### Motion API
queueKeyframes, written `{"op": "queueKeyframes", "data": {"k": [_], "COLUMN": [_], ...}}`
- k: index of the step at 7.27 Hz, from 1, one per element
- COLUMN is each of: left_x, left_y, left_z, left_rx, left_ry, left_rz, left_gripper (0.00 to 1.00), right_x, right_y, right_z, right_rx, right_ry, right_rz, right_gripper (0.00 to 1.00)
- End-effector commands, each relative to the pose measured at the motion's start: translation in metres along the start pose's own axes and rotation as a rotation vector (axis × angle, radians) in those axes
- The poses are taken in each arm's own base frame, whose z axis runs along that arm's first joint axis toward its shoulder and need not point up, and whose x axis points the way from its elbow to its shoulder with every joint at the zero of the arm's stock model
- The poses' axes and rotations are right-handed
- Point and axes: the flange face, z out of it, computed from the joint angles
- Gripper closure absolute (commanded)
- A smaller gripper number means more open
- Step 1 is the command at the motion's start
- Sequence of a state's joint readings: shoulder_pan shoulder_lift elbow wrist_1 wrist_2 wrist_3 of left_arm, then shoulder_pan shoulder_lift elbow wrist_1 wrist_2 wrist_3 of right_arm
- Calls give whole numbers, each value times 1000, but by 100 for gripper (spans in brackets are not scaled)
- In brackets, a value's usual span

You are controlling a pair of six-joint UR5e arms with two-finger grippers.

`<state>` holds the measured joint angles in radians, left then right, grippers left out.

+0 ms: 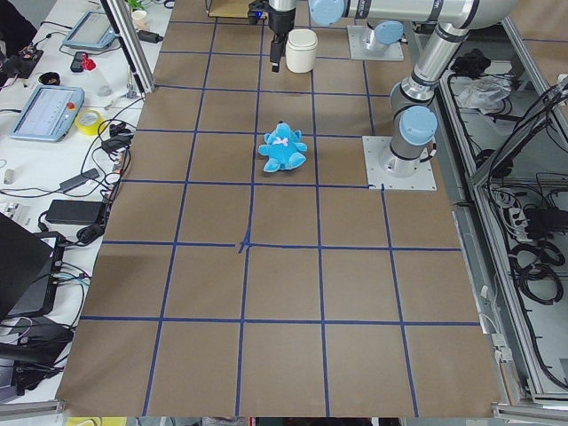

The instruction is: Open trash can with right arm

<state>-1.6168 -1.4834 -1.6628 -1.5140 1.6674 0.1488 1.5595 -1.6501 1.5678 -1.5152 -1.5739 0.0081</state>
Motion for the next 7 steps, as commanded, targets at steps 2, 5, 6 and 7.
{"op": "queueKeyframes", "data": {"k": [2, 5, 6, 7], "left_x": [0, 0, 0, 0], "left_y": [0, 0, 0, 0], "left_z": [0, 0, 0, 0], "left_rx": [0, 0, 0, 0], "left_ry": [0, 0, 0, 0], "left_rz": [0, 0, 0, 0], "left_gripper": [0, 0, 0, 0], "right_x": [-2, -1, -2, -2], "right_y": [-4, -8, -8, -8], "right_z": [1, 5, 2, 4], "right_rx": [19, 24, 31, 28], "right_ry": [-8, 3, -14, -10], "right_rz": [7, 2, -1, 0], "right_gripper": [0, 0, 0, 0]}}
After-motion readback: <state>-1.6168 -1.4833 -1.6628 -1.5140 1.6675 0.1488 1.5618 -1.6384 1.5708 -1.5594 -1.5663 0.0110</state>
